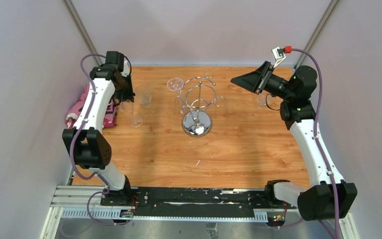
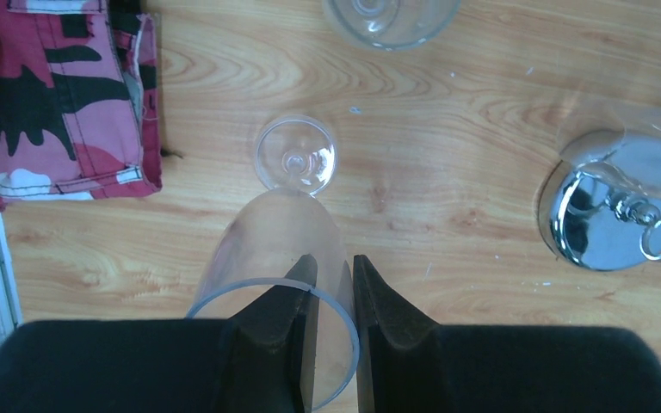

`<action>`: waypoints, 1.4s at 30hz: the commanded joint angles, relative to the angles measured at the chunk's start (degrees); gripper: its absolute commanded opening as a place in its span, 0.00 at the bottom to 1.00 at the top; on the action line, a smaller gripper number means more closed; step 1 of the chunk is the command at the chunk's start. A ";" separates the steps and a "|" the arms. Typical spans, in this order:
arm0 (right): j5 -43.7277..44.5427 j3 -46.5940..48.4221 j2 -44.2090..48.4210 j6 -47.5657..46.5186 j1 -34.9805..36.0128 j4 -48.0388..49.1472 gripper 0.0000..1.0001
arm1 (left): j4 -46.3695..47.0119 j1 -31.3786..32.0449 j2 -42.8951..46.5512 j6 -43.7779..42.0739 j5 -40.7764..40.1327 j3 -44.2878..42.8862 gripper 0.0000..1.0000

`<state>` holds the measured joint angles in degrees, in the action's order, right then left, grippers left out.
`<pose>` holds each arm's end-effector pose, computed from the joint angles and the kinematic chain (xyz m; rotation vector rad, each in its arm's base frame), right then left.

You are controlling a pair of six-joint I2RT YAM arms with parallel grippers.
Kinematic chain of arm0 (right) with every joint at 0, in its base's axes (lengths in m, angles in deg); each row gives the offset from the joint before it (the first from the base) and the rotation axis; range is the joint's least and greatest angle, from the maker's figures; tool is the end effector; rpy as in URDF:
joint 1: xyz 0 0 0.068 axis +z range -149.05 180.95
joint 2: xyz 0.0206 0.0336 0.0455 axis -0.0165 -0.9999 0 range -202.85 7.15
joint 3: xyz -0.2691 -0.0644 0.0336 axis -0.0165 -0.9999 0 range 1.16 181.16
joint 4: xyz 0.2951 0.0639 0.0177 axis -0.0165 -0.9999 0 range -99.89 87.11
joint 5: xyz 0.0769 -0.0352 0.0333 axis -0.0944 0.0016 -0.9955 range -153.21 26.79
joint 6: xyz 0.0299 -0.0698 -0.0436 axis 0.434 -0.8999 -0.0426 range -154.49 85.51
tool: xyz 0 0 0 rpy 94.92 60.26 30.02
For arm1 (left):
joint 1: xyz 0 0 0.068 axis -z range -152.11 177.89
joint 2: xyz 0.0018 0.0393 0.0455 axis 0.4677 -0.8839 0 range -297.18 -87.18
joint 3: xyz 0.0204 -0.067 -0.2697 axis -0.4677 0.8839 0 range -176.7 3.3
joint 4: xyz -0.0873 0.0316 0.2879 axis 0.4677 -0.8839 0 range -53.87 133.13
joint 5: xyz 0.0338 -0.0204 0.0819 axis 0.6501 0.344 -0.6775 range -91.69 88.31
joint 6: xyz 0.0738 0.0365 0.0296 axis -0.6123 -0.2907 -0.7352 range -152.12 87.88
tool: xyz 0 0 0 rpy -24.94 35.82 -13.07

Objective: Take the wine glass off the wine glass rack

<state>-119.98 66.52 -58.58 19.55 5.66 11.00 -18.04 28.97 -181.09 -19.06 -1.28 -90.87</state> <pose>0.3046 0.0903 0.4451 -0.2763 1.6031 1.4670 0.4002 -0.0080 0.3117 -0.2727 2.6228 -0.0935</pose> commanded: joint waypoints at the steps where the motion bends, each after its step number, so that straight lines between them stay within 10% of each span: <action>1: 0.05 0.00 0.20 -0.24 -1.25 2.38 0.65 | 1.87 -0.90 -1.80 -0.47 -2.85 -2.42 0.00; 18: -0.44 -0.97 -0.08 1.27 -1.63 4.61 0.65 | 8.42 -0.91 -1.98 3.36 -4.88 3.35 0.00; 29: -0.54 -1.51 -0.53 1.99 -1.76 5.78 0.66 | 7.77 -0.91 -1.19 3.14 -4.60 1.43 0.32; 42: -0.79 -2.52 -0.80 3.70 -1.72 8.26 0.66 | 4.32 -0.91 2.95 2.62 -4.35 -7.60 0.39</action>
<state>-120.00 64.73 -59.28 22.33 4.80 16.84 -12.21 28.38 -182.09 -16.27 -5.81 -94.15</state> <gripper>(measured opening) 0.656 0.391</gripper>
